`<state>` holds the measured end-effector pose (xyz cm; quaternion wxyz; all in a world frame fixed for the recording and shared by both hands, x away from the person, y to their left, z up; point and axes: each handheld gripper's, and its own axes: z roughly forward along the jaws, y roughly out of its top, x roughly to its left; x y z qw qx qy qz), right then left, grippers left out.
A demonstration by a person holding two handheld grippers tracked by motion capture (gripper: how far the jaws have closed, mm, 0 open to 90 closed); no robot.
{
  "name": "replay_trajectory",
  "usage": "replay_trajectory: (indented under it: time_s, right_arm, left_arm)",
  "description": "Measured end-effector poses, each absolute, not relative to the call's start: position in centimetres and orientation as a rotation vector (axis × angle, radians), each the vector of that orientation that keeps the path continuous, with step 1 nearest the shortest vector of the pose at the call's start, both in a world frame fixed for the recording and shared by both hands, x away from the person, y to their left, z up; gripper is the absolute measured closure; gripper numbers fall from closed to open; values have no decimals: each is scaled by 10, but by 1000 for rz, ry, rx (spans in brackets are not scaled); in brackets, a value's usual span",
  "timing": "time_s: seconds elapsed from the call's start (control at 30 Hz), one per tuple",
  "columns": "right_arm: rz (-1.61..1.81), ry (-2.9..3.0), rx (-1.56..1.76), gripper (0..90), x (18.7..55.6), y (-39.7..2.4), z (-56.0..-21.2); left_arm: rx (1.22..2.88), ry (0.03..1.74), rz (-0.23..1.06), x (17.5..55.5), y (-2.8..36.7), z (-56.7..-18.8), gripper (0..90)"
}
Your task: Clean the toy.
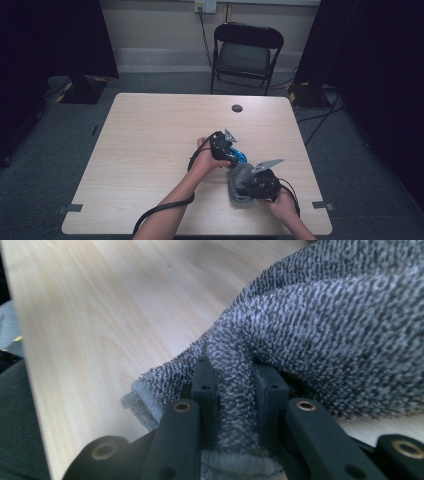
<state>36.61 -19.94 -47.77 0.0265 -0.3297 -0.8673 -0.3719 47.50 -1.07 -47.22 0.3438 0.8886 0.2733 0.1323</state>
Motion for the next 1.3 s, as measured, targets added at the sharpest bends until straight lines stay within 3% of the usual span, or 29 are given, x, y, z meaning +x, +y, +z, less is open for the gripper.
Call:
replay_trajectory:
  time_s: [0.77, 1.3]
  right_arm:
    - [-1341, -2648, -1149, 753, 372, -267, -435]
    - [-1350, -2660, -1537, 751, 395, -290, -450]
  left_arm:
    - [2268, 743, 309, 476, -9, -471, 125]
    - [2299, 692, 281, 475, -10, -470, 125]
